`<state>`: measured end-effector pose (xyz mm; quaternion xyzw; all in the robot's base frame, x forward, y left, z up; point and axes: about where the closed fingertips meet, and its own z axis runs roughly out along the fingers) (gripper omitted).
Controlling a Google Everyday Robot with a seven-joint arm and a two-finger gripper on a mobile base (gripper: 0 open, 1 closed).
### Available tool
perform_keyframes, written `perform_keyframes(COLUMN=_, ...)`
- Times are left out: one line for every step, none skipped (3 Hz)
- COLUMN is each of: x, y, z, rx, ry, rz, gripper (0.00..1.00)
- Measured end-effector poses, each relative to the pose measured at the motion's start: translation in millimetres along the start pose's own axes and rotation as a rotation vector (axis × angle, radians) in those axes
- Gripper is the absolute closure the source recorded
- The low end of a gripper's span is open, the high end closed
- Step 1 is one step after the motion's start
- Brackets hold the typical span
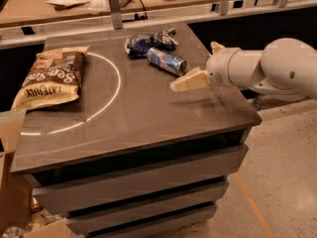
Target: Move redbull can near blue chip bag
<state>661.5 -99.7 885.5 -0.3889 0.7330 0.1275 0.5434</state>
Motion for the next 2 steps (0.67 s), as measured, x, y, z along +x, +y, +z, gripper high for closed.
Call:
perform_keyframes(x=5.3, y=-16.6, z=-39.5, rx=0.054, ry=0.005, rz=-0.019, gripper=0.0)
perform_keyframes(x=5.3, y=-16.6, z=-39.5, rx=0.054, ry=0.005, rz=-0.019, gripper=0.0)
